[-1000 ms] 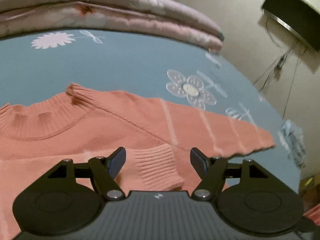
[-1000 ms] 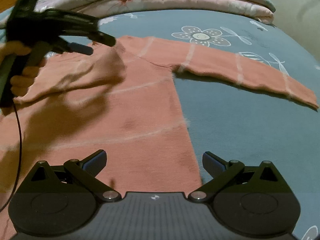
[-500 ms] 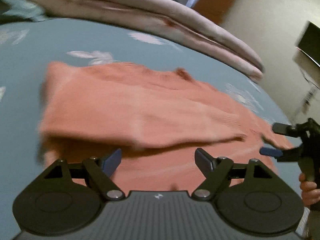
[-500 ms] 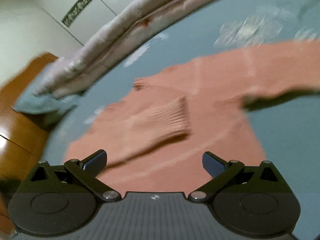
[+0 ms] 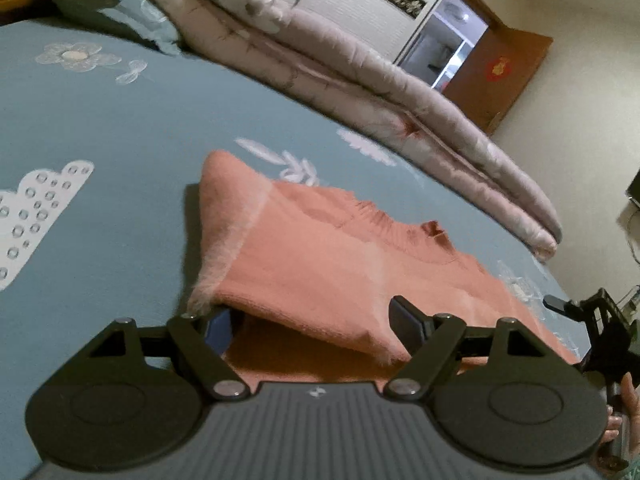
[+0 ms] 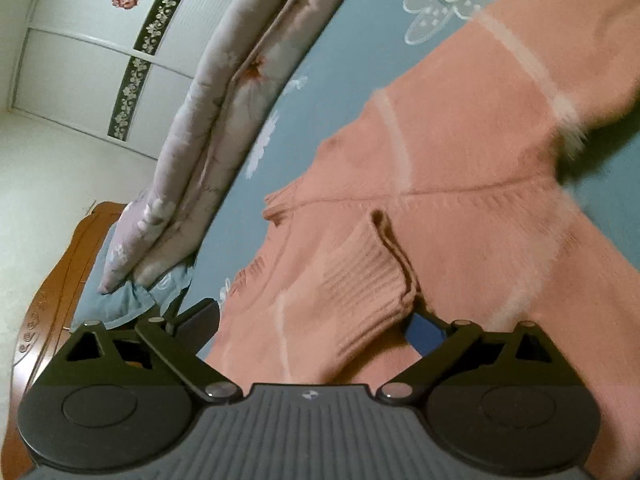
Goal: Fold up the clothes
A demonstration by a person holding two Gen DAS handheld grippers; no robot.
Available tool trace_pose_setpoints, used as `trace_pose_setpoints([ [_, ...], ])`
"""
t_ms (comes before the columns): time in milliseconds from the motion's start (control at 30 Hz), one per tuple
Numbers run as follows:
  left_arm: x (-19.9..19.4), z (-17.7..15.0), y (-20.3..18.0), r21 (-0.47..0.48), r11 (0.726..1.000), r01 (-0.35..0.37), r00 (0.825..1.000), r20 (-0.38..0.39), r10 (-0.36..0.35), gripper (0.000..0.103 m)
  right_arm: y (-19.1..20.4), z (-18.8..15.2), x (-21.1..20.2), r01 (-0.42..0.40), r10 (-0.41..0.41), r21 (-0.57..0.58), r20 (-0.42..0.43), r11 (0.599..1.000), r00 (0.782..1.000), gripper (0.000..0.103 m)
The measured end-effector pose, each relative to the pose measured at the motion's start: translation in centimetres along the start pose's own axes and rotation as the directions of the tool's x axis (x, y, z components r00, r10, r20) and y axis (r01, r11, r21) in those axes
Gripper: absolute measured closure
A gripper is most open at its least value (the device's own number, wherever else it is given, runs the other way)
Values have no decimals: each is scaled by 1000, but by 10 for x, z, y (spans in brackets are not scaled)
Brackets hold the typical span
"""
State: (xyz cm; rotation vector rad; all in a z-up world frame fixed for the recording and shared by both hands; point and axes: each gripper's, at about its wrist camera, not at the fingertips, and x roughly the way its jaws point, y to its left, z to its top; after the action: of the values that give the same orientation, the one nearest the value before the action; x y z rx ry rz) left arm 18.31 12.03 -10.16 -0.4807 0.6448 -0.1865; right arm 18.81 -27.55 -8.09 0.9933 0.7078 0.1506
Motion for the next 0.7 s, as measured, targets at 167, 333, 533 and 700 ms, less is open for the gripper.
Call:
trace_pose_setpoints([
  [167,-3,-2,-1,-27,1000,-4,1000,19,4,24,20,-1,15,138,-136,-159,25,978,990,54],
  [333,-14,2,-6,-27,999,48,995,86,-45,24,41,4,22,163,-164,-276,20,947,986,78],
  [533,-19,-4,2,-101,994,-36,991,125,49,24,98,9,16,86,-66,-431,61,898,996,86],
  [700,-12,-13,4,-110,990,-85,993,77,94,23,120,7,23,86,-45,-545,88,834,995,89],
])
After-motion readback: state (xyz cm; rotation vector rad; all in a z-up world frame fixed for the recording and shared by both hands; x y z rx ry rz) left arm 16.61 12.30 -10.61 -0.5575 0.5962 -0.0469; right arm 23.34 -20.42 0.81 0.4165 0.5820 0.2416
